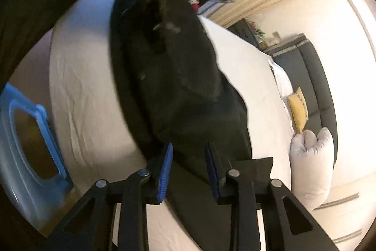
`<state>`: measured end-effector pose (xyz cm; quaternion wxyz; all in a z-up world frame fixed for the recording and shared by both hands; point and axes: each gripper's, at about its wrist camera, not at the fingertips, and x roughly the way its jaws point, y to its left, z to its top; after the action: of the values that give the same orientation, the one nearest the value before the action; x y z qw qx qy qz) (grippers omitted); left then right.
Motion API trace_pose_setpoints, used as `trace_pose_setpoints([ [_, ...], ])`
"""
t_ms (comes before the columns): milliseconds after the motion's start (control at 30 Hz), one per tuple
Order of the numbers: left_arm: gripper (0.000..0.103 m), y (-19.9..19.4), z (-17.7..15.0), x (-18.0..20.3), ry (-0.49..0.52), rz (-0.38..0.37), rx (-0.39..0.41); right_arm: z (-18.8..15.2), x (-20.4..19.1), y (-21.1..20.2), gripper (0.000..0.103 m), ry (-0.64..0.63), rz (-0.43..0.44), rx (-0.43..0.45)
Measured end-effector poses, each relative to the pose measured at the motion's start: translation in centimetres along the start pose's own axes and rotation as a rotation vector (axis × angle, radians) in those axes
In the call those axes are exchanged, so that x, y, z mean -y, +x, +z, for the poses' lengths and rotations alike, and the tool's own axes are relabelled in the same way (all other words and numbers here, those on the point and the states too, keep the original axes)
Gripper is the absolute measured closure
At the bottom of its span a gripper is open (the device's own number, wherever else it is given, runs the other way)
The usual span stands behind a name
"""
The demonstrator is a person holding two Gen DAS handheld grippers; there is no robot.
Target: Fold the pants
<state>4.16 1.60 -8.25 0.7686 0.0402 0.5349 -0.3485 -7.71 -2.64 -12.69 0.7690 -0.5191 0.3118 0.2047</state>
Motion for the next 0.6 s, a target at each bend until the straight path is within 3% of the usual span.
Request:
trace_pose_setpoints([
  [167,0.103,0.4,-0.7,-1.3,-0.059,-0.025,0.007,0.1,-1.4,1.1,0.078,-0.063,-0.006,0.004],
  [300,0.103,0.5,-0.6,-1.2,-0.044,-0.018,-0.001,0.4,-2.0,1.9,0.08,-0.094,-0.026,-0.002],
  [333,0.103,0.3,-0.7,-1.3,-0.043,-0.018,-0.002,0.5,-2.1,2.2,0.081,-0.106,-0.029,-0.003],
  [400,0.103,0.5,-0.6,-1.3,-0.043,-0.019,-0.003,0.7,-2.7,2.1,0.094,-0.121,-0.027,-0.005],
  [600,0.103,0.6,-0.9,-1.3,-0.045,-0.022,-0.014,0.8,-2.6,1.9,0.099,-0.065,0.008,-0.023],
])
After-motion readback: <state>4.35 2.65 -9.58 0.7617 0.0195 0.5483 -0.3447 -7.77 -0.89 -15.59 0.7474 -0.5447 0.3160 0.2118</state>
